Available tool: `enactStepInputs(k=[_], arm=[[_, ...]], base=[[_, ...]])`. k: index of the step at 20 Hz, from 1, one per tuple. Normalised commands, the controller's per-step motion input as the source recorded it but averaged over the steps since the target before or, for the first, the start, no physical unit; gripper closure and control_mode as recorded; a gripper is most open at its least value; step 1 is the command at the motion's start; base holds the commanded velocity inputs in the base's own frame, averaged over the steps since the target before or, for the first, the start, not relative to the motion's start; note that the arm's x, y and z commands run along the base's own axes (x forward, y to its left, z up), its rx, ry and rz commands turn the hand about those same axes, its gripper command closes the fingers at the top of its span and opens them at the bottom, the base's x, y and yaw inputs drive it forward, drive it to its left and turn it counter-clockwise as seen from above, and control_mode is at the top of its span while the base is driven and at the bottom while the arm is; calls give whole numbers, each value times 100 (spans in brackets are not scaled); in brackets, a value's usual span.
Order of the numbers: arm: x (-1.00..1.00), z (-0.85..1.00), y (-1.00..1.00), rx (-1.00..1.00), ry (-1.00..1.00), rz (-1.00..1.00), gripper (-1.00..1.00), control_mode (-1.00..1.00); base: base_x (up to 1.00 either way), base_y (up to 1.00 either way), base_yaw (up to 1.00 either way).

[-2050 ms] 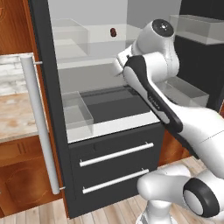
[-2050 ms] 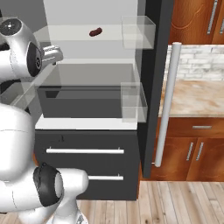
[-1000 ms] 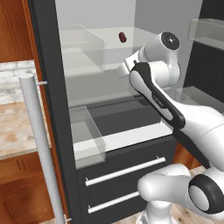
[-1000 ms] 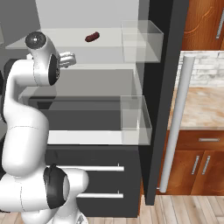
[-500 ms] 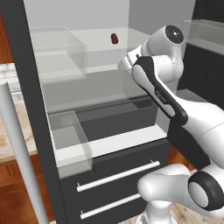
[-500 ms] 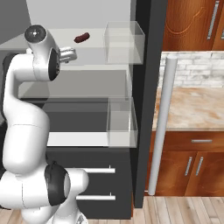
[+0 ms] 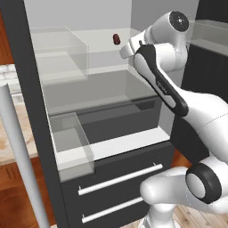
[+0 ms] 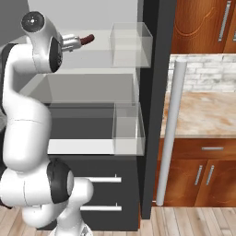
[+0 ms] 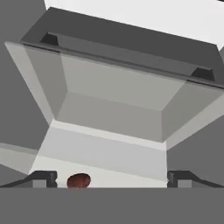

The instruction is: Move the hot dog bun to the plate on the dining table and place the condiment next to that plate. Then navigate to the fridge and take the sausage and place it on the plate as well.

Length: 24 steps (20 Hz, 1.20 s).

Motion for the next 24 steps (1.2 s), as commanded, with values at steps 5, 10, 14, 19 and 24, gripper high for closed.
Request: enactStepInputs(k=[5, 10, 14, 19, 24], arm=[[66, 22, -1, 1, 3, -14, -100, -100], [79, 6, 0, 0, 3, -17, -100, -100], [81, 0, 0, 4, 5, -14, -100, -100], [46, 0, 1, 6, 10, -10, -100, -100], [47, -11, 12, 3, 3, -2, -100, -100]], base=[[0, 0, 0], [0, 0, 0], [0, 0, 0], [0, 0, 0], [0, 0, 0]])
